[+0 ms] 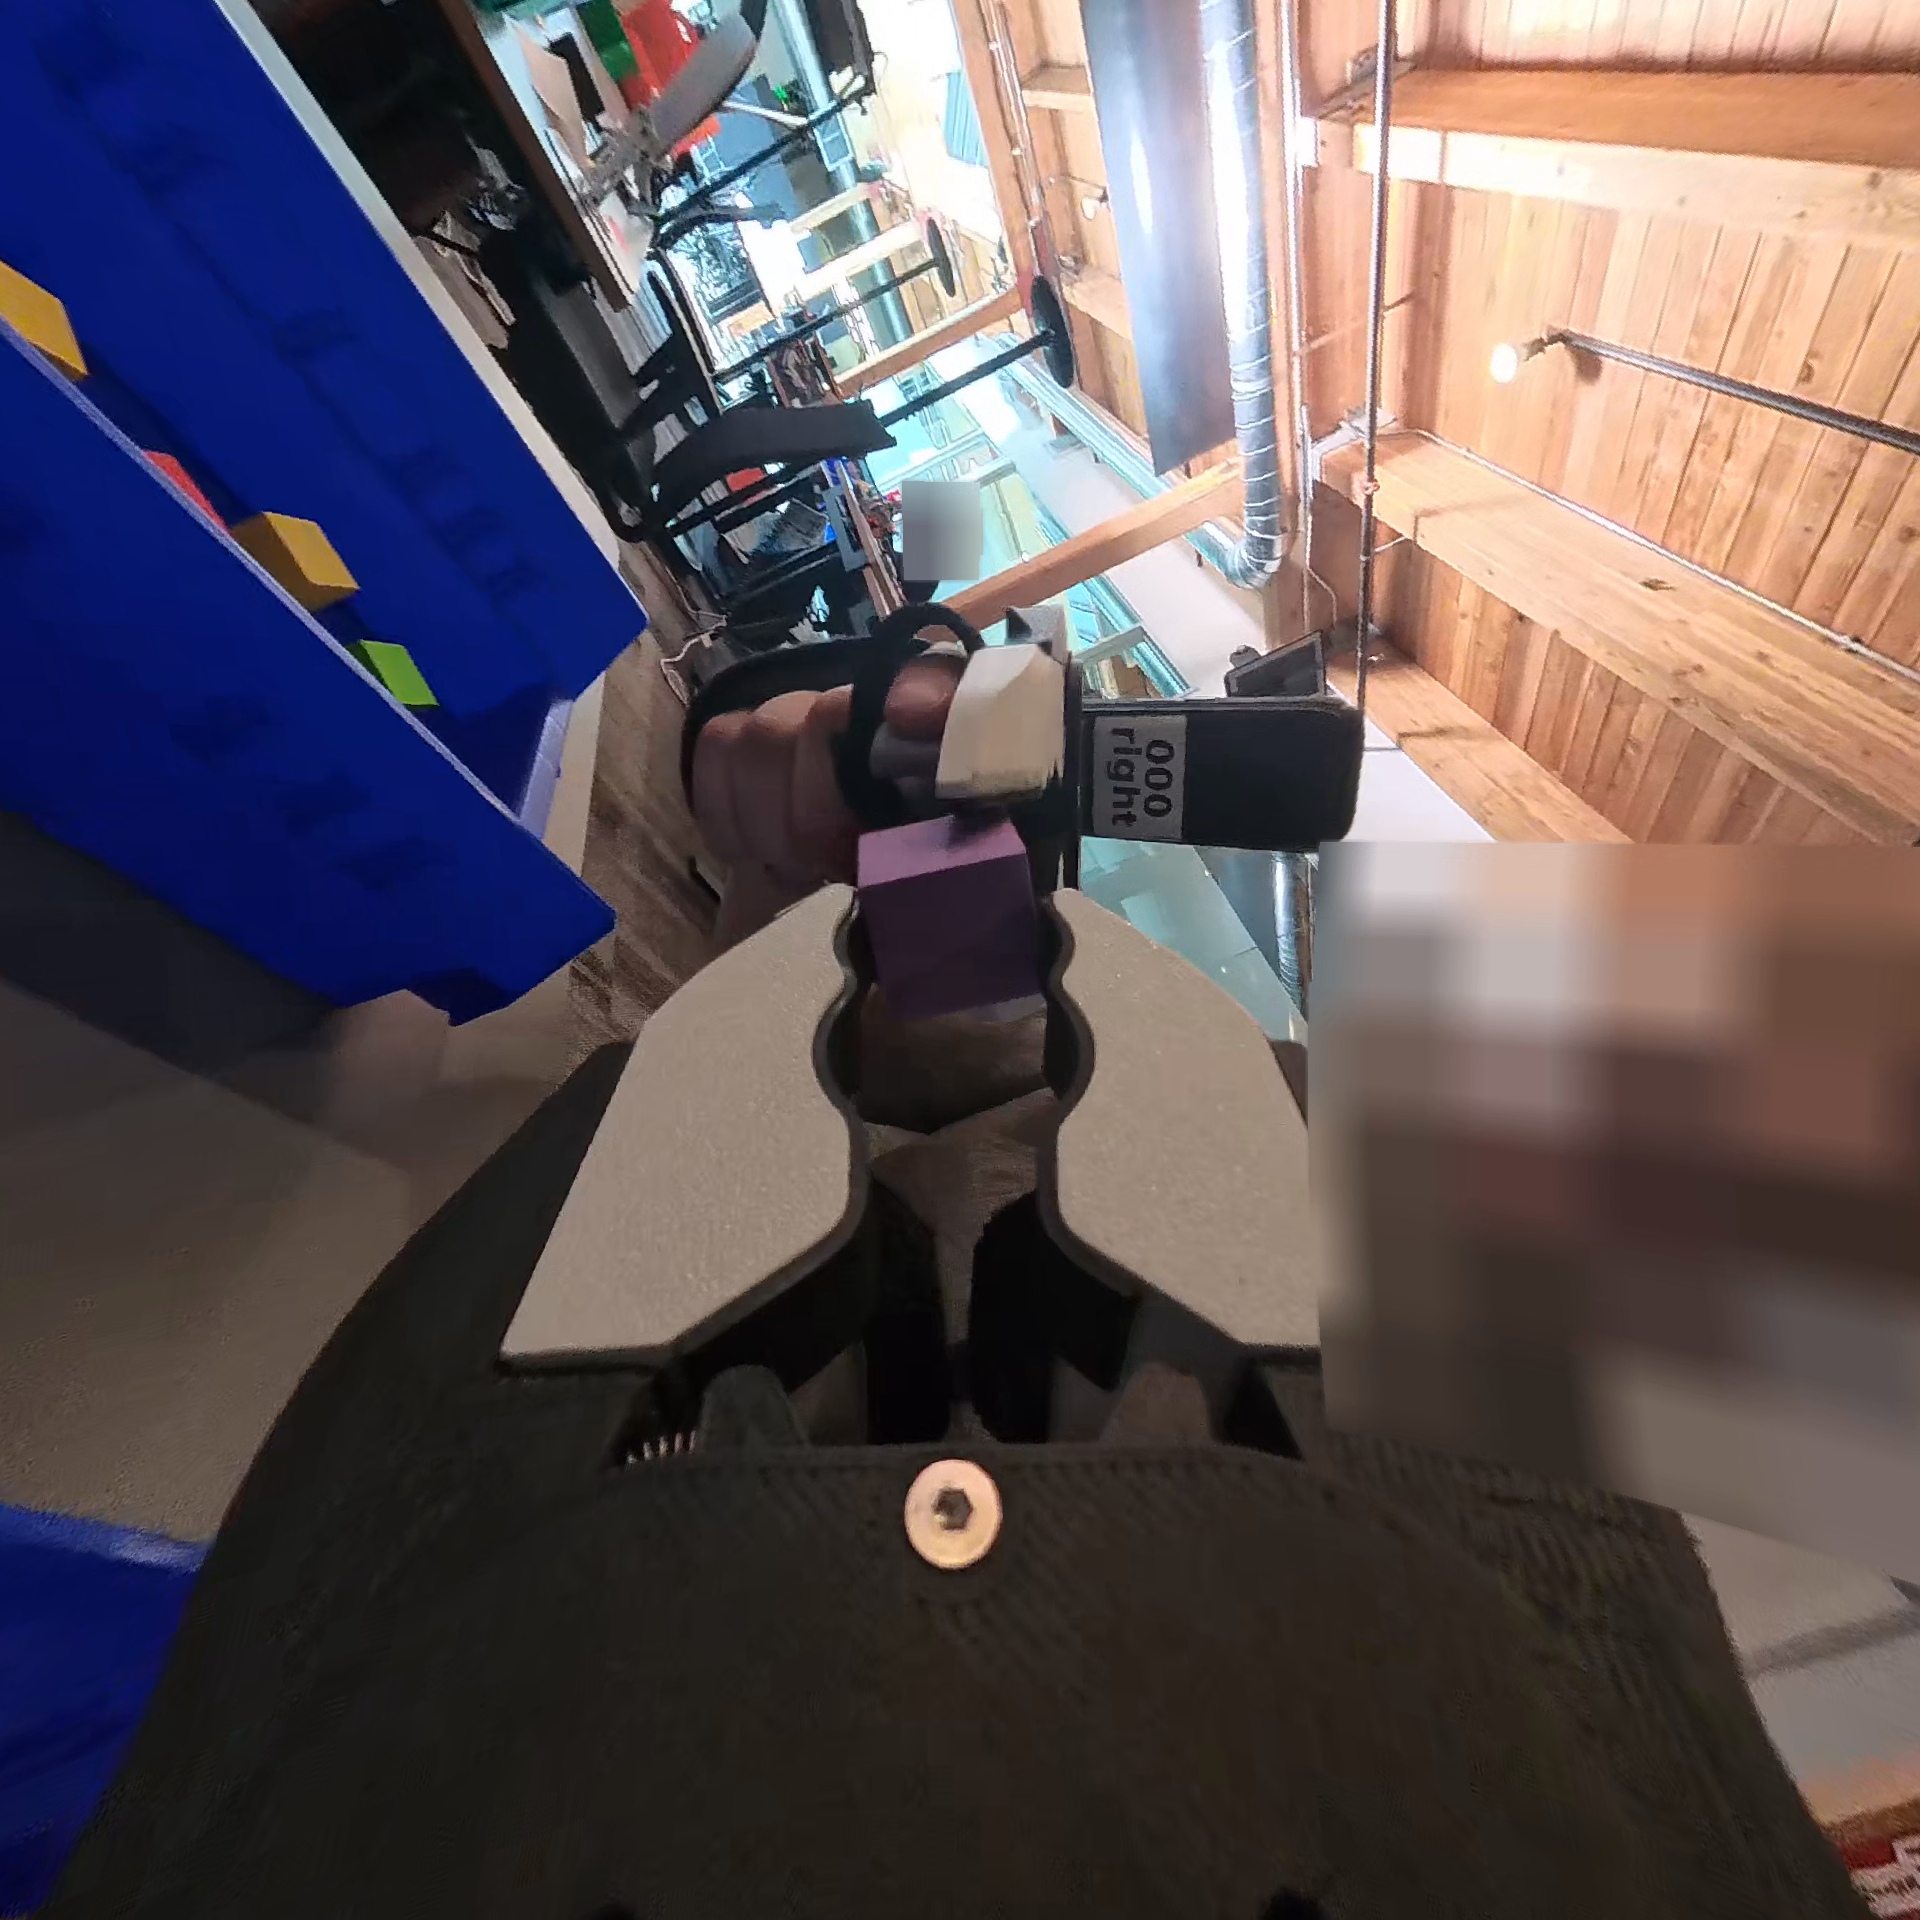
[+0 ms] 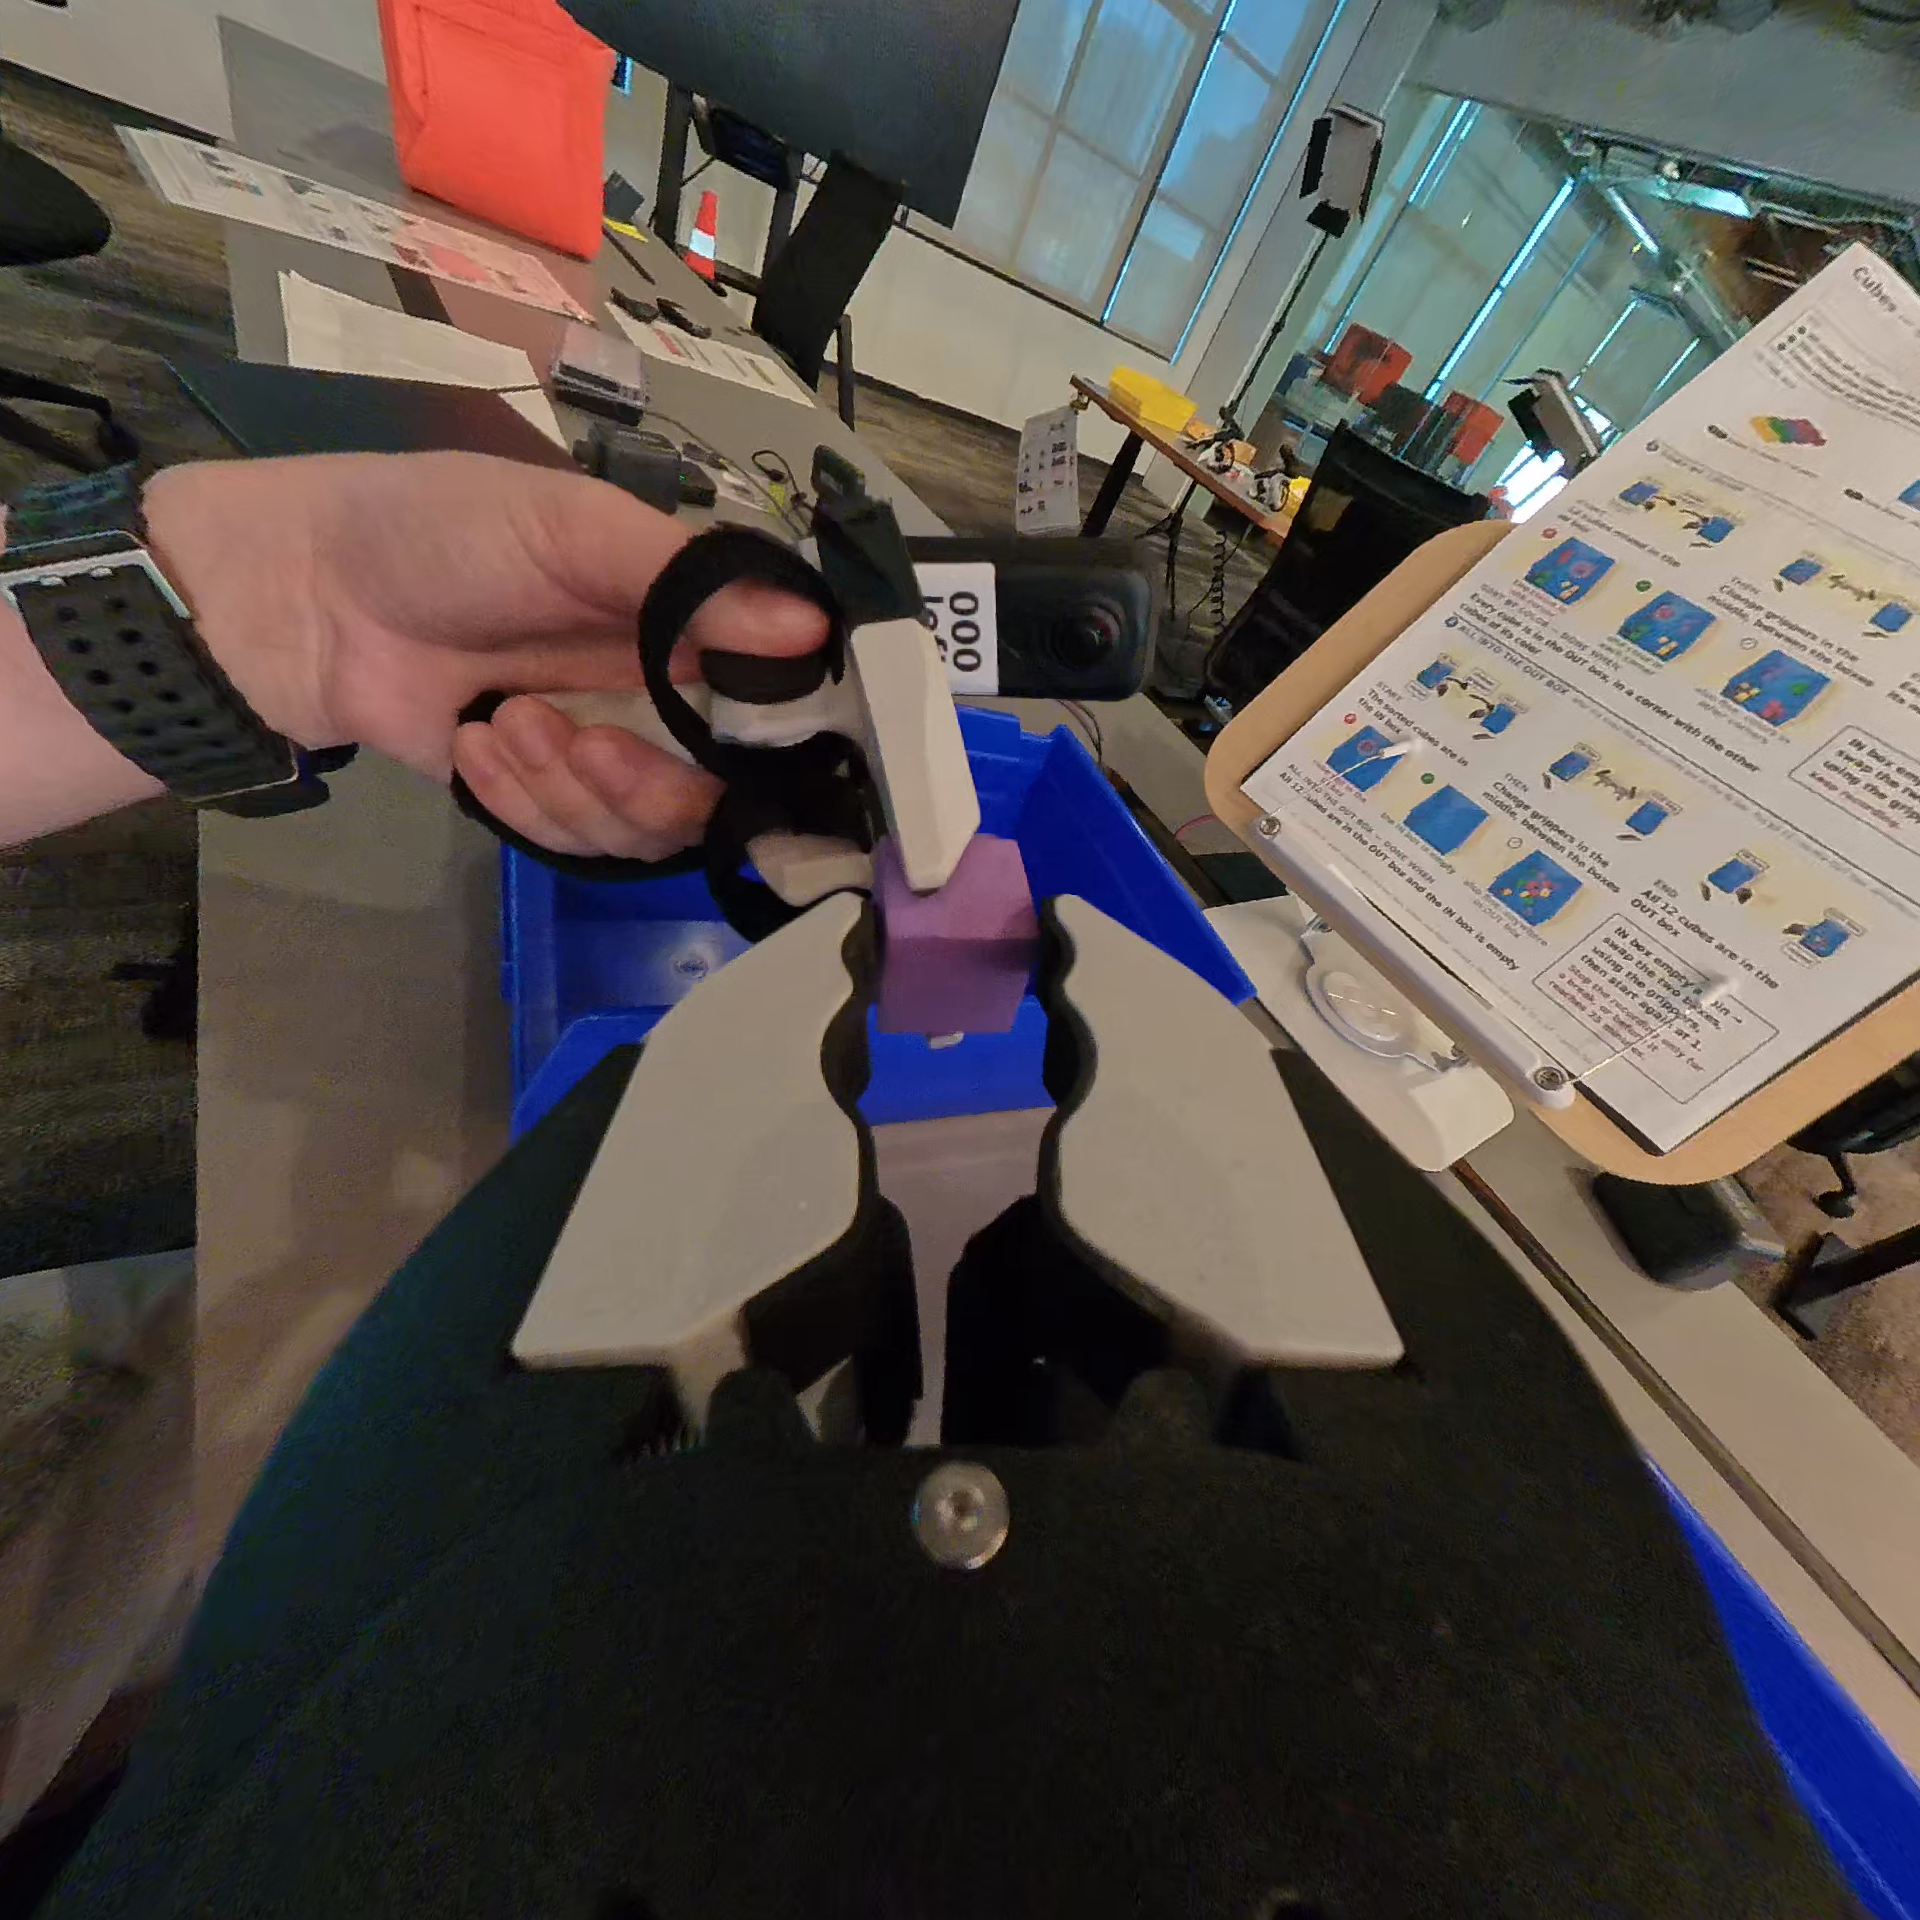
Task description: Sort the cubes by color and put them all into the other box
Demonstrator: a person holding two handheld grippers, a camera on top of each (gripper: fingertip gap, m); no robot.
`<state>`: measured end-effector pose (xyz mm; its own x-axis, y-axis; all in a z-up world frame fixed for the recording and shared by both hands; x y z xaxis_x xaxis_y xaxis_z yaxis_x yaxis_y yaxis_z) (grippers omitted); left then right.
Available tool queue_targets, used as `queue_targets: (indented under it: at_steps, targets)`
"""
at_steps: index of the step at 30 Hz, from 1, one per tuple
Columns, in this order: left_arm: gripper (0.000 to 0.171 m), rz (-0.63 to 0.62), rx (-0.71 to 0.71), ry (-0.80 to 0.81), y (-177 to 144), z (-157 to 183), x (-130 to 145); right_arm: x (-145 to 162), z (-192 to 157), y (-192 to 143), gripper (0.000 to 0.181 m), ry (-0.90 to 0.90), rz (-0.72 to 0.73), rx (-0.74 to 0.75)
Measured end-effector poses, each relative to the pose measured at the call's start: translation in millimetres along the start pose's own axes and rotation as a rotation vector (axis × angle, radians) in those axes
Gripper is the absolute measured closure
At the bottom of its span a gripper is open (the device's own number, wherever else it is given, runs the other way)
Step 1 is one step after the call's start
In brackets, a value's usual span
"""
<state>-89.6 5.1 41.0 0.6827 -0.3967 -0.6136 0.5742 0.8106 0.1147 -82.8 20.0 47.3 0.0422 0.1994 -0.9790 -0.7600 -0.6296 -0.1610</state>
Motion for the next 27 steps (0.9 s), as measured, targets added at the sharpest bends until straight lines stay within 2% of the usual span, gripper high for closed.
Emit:
queue_targets:
  at_steps: [5, 8, 10, 13, 17, 20, 23, 27]
  targets:
    - [0.137, 0.015, 0.029, 0.008, 2.0, 3.0, -1.4, -1.8, -2.2, -4.8, 0.154, -0.035, -0.016, 0.010]
    - [0.133, 0.108, 0.034, 0.039, -5.7, 8.0, -13.8, -5.5, 4.0, -16.3, 0.154, -0.054, -0.033, 0.020]
    - [0.138, 0.179, 0.008, 0.076, -18.7, 12.8, -21.9, -6.3, 23.7, -31.7, 0.154, -0.073, -0.075, 0.068]
    - [0.146, 0.267, 0.004, 0.117, -43.4, 27.2, -25.6, -3.0, 76.8, -60.6, 0.154, -0.038, -0.186, 0.177]
    - [0.146, 0.261, -0.161, 0.173, -64.8, 28.9, -11.5, 36.4, 157.1, -83.7, 0.154, 0.172, -0.473, 0.312]
    - [0.146, 0.248, -0.258, 0.211, -74.4, 32.0, -1.0, 77.1, 191.2, -82.8, 0.154, 0.331, -0.623, 0.373]
    - [0.146, 0.241, -0.289, 0.228, -79.3, 38.2, 3.4, 116.3, 195.9, -76.8, 0.154, 0.429, -0.729, 0.385]
    - [0.145, 0.233, -0.316, 0.250, -84.2, 43.0, 6.2, 154.4, 181.4, -87.5, 0.154, 0.460, -0.912, 0.392]
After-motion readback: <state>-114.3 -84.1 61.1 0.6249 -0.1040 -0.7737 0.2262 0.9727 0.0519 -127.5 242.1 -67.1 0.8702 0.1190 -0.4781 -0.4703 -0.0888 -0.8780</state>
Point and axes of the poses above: each gripper's, where its closed fingertips meet, y out along the fingers, x out of its underside, z = x × y across the jaws, the point moved 2 cm from there along -y, back along the fingers, and after that the axes turned 15 degrees about y, right-handed, at the moved point
